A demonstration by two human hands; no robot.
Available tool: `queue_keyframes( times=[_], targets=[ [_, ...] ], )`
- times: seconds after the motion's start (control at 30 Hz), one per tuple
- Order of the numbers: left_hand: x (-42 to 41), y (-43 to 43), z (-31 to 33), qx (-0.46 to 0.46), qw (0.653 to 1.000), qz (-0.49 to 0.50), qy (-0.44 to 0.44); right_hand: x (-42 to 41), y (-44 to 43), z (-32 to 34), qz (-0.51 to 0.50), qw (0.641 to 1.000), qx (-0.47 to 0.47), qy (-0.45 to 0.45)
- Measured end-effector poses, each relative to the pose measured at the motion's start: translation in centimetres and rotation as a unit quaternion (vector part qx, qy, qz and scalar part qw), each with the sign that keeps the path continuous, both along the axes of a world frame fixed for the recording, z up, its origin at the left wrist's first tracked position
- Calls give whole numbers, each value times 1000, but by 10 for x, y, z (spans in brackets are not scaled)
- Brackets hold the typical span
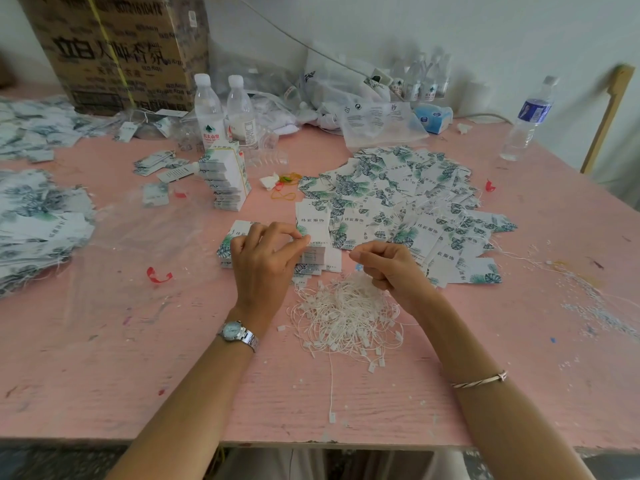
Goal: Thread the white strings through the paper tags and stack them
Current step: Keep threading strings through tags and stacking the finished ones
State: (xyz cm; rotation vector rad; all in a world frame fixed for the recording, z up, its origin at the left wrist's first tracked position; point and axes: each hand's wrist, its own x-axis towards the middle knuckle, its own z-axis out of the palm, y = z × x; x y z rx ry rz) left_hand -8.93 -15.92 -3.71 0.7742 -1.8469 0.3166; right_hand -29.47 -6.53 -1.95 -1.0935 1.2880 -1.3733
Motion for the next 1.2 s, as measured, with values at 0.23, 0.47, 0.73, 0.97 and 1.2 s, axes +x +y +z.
queue_keyframes(
  times=[0.23,0.47,0.73,0.97,1.2],
  targets=[
    [-6,14,4,-141,987,-69,23,2,2,5,-30,998,-28,-39],
    [-16,25,-3,-171,972,-155,-34,2,3,7,-65,993,-75,-57],
    [-20,33,-3,63,984,-164,1,1,3,3,-95,989,-110,-24],
    [-20,36,-5,309,904,-241,168,11,3,1,-16,992,-118,45],
    [-22,37,-7,344,857,-307,229,11,3,1,7,994,-98,-48]
  ],
)
